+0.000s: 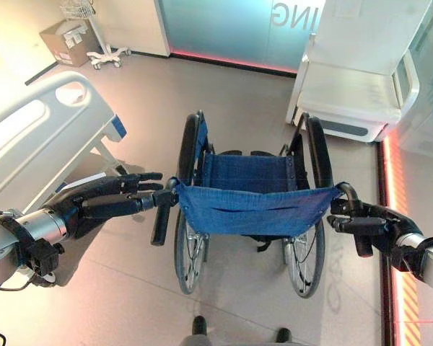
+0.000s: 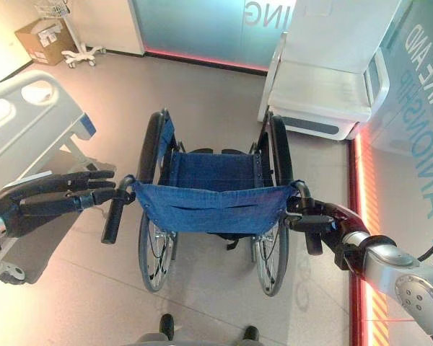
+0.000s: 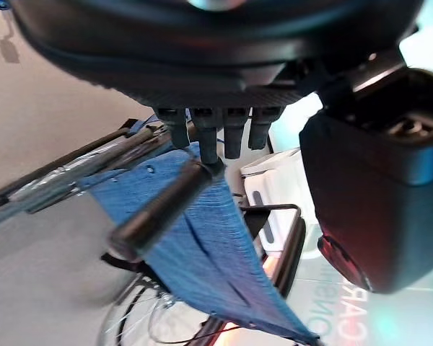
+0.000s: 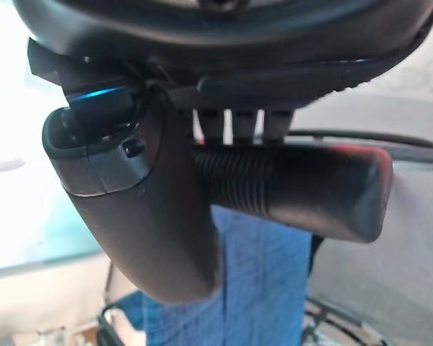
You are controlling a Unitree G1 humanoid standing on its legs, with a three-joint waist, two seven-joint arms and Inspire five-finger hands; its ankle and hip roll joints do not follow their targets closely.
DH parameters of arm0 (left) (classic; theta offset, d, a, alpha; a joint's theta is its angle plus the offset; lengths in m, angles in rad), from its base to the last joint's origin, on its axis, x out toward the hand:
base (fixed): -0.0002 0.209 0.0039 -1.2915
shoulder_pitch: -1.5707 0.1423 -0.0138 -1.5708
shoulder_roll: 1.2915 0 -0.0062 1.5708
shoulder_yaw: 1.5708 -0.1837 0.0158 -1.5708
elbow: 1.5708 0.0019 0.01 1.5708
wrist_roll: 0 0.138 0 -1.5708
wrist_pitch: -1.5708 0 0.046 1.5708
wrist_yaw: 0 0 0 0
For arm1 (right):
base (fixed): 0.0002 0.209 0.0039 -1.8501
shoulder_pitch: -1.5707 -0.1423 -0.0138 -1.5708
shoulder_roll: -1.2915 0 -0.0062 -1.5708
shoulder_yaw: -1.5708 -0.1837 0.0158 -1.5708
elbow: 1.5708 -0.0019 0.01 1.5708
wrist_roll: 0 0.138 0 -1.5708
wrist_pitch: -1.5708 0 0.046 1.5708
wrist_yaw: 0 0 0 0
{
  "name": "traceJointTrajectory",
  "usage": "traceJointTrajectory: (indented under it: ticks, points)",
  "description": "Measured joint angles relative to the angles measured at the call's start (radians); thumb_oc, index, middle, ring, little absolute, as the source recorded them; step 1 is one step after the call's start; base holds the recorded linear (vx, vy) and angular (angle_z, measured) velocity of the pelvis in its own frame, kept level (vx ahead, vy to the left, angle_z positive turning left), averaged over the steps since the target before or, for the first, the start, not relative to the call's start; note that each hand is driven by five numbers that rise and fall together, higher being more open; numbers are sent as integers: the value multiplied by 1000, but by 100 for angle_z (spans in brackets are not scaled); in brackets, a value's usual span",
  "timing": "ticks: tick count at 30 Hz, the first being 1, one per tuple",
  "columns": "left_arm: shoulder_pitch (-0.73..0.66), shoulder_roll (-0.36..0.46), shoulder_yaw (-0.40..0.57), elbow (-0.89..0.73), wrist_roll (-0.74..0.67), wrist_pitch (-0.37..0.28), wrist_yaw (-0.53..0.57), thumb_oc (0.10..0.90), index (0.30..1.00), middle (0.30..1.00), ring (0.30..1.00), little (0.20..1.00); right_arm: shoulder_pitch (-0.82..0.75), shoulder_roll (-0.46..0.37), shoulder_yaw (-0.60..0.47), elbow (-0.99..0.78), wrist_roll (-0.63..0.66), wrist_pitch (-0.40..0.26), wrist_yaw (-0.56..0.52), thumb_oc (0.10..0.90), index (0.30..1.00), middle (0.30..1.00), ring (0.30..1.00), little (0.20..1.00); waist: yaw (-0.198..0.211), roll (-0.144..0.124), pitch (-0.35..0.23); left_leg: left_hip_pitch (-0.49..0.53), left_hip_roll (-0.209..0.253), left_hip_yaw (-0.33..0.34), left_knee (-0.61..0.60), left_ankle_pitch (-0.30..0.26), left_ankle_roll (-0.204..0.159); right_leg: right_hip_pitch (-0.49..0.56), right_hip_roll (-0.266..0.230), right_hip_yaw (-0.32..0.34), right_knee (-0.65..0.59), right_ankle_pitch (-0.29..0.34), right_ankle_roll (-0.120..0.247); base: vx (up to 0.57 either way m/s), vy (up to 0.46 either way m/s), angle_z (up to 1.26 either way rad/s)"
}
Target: Push the wheelchair next to the bed
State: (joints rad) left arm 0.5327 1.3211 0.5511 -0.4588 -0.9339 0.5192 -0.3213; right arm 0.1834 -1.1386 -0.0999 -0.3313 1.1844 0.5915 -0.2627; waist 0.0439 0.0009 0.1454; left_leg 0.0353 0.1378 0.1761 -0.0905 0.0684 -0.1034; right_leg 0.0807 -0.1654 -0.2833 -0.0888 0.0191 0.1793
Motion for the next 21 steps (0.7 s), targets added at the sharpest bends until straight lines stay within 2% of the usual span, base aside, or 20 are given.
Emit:
traceJointTrajectory:
  ticks: [4,7,14,21]
  points:
    - [97,19,-5,65,86,85,-16,800,900,900,900,900,-24,0,-7,26,0,2,0,400,300,300,300,300,6,-6,15,-2,-1,-2,0,1,1,-1,0,-2,0,0,0,0,0,0]
    - [144,19,0,120,153,111,-48,800,900,900,900,900,-30,-5,-15,49,-2,4,0,400,300,300,300,300,15,-6,15,-2,-1,-4,0,1,1,-1,0,-4,0,0,0,0,0,0]
    - [179,21,56,124,162,111,-119,800,900,900,900,900,-37,-6,-50,95,-45,4,1,400,300,300,300,300,52,10,23,-3,-2,-5,0,2,2,1,-1,-8,0,0,-1,1,0,1]
    - [187,21,60,107,88,110,-109,800,900,900,900,900,-36,-8,-54,94,-50,3,6,400,300,300,300,300,41,12,25,-3,-2,-6,1,2,2,1,-1,-8,0,0,-1,0,0,0]
